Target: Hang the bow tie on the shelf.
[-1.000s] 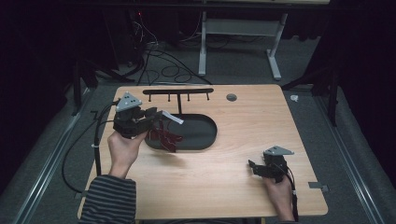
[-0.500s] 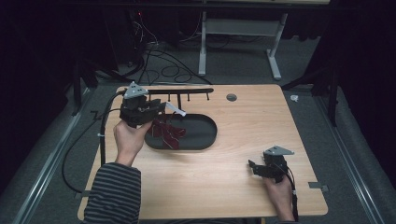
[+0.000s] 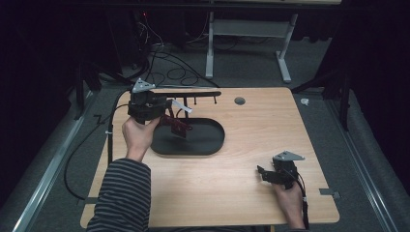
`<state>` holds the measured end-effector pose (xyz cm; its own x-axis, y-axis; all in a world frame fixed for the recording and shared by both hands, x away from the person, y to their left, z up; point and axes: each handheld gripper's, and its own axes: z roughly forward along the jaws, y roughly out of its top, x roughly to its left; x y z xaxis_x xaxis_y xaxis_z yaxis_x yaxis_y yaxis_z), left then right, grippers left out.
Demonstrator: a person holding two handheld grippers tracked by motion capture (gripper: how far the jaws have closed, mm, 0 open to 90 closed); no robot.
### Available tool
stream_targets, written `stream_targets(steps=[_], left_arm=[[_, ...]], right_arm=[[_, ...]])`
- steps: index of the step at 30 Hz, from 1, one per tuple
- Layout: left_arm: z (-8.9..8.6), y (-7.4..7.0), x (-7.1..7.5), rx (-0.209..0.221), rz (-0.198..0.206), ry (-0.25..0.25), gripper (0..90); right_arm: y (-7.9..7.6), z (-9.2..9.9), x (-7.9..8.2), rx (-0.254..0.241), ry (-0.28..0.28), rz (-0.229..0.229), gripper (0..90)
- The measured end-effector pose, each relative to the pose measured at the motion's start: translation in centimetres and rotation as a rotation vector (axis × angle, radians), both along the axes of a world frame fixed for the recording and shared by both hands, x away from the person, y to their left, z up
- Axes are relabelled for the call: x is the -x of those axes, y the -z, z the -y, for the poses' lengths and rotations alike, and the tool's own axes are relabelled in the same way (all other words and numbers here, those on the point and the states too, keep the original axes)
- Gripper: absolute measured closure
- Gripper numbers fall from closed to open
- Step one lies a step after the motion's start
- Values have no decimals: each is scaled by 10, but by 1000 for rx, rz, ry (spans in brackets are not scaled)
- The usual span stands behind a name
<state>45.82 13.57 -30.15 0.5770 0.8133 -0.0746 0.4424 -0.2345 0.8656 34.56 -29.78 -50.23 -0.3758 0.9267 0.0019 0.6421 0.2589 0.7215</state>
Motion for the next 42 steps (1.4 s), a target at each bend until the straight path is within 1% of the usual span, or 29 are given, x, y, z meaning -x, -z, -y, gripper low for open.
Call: stream_targets(steps=[7, 8, 9, 11, 15, 20, 21, 22, 25, 30, 32, 36, 40, 42], left_arm=[[1, -3, -8, -17, 1, -25, 723], [2, -3, -9, -28, -1, -27, 723], [2, -3, -11, -28, 2, -29, 723], [4, -2, -13, -23, -3, -34, 723], [8, 1, -18, -44, -15, -46, 723], [11, 2, -24, -51, -25, -63, 723], [12, 2, -26, -67, -20, -62, 722], [14, 2, -26, -70, -33, -67, 722], [18, 3, -30, -99, -38, -71, 722], [19, 6, -35, -78, -48, -77, 722], [20, 7, -36, -79, -50, -76, 721], [25, 8, -38, -69, -50, -74, 720], [32, 10, -40, -82, -57, -65, 720], [35, 11, -41, -87, -54, -59, 718]], right_arm=[[0, 0, 0, 0, 0, 0, 278], [0, 0, 0, 0, 0, 0, 278], [0, 0, 0, 0, 0, 0, 278], [0, 0, 0, 0, 0, 0, 278], [0, 0, 0, 0, 0, 0, 278], [0, 0, 0, -1, 1, 0, 278], [0, 0, 0, -1, 1, 0, 278], [0, 0, 0, -1, 1, 0, 278], [0, 0, 0, -1, 1, 0, 278], [0, 0, 0, -2, 1, -1, 278], [0, 0, 0, -2, 1, 0, 277], [0, 0, 0, -1, -1, 0, 277], [0, 0, 0, -1, -1, 0, 278], [0, 0, 0, -1, -1, 0, 278]])
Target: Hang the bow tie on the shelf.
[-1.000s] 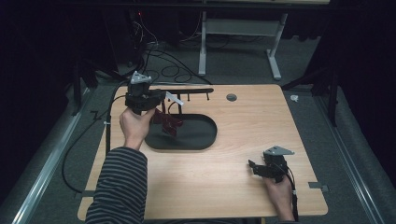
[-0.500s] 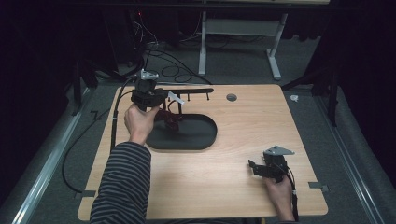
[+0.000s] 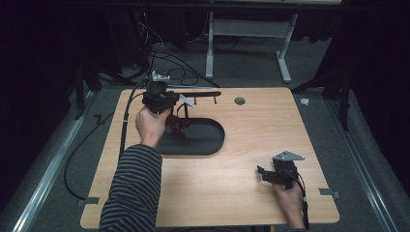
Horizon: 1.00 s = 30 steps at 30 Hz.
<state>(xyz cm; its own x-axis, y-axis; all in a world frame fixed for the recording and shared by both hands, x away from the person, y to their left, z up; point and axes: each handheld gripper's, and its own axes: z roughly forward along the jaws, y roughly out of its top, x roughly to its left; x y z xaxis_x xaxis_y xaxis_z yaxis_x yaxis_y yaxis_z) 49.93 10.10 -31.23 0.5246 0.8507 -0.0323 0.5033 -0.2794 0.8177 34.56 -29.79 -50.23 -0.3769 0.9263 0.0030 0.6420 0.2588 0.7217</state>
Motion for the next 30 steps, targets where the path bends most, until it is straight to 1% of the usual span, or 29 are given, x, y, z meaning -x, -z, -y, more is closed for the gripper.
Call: stream_targets(steps=[6, 14, 25, 30], left_arm=[[4, 3, -3, -17, -5, -3, 716], [7, 4, -4, -22, -11, -1, 707], [10, 5, -3, -29, -11, 2, 632], [10, 4, -1, -40, 6, -3, 603]], right_arm=[[0, 0, 0, 0, -1, -2, 277], [0, 0, 0, 2, 0, -2, 278], [0, 0, 0, 2, 0, 0, 278], [0, 0, 0, 2, 0, 0, 277]])
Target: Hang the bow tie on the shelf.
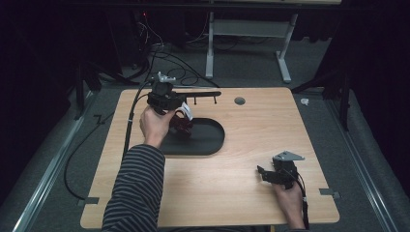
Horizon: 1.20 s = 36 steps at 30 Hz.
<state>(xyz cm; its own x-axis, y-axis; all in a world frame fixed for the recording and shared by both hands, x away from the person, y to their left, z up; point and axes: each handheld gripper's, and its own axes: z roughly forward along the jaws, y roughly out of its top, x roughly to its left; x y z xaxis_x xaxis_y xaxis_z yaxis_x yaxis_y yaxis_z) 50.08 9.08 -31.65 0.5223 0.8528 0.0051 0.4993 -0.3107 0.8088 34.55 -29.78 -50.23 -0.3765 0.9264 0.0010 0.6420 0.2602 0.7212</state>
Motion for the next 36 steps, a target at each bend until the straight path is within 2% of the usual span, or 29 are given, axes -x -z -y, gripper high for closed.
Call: stream_targets(steps=[14, 27, 34, 36], left_arm=[[-7, -2, 7, 0, 13, -5, 584], [-21, -6, 24, 13, 36, 11, 585], [-27, -10, 34, -15, 44, 28, 582], [-31, -10, 37, -7, 44, 27, 581]], right_arm=[[0, 0, 0, 1, 2, -1, 278], [0, 0, 0, 9, -2, 2, 280], [0, 0, 0, 9, -2, 2, 279], [0, 0, 0, 8, 0, 1, 279]])
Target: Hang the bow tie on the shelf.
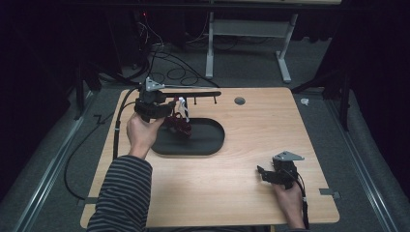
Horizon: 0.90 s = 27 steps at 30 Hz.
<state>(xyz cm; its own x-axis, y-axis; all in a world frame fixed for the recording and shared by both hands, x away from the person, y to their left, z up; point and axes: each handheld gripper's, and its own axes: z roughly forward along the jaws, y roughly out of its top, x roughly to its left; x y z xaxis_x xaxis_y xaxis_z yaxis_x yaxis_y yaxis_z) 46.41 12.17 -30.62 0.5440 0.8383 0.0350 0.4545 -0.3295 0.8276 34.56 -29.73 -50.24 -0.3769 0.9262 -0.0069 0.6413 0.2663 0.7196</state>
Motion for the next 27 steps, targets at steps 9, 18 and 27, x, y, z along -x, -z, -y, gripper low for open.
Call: stream_targets(steps=[9, 18, 27], left_arm=[[-17, 3, 9, 12, -2, -15, 576], [-31, 7, 17, 22, -6, -25, 571], [-42, 12, 24, 38, -9, -33, 567]], right_arm=[[0, 0, 0, 1, -1, 0, 279], [0, 0, 0, 1, -1, 0, 279], [0, 0, 0, 1, 0, 1, 278]])
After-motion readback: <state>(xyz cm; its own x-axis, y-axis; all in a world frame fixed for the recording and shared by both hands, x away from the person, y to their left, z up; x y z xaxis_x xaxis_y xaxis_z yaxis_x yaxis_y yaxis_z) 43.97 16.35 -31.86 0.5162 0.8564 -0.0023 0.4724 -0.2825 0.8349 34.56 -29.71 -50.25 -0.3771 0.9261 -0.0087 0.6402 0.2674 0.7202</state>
